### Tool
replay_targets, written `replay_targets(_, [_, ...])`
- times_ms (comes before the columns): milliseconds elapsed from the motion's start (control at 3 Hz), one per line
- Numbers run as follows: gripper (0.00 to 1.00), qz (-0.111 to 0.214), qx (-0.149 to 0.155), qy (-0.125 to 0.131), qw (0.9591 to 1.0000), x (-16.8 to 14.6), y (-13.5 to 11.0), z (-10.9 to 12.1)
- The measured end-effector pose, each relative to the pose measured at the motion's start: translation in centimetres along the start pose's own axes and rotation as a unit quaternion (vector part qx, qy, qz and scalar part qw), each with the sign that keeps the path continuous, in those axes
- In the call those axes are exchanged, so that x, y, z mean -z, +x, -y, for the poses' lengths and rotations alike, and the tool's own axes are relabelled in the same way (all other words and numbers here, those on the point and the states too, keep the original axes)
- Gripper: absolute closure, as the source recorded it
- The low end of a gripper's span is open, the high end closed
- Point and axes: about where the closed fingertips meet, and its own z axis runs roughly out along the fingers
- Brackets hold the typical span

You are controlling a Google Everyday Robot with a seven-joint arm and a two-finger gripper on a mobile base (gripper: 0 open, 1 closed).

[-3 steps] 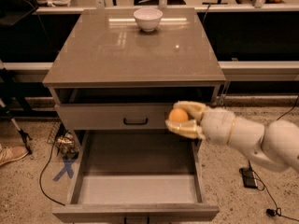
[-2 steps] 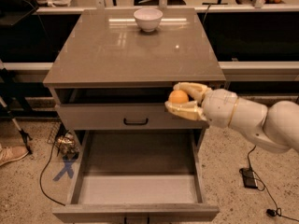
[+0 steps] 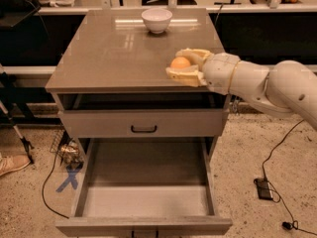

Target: Pick orange from middle drawer and place on counter

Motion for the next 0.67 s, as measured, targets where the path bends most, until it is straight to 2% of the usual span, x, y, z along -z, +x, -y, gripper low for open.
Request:
replay_targets(333, [1.0,0.004,0.0,-0.001,1.0,-0.7,0.0,0.0])
replay_targets(667, [1.0,-0.012,-0.016,0.009,0.9998,-2.8,0.1,2.0])
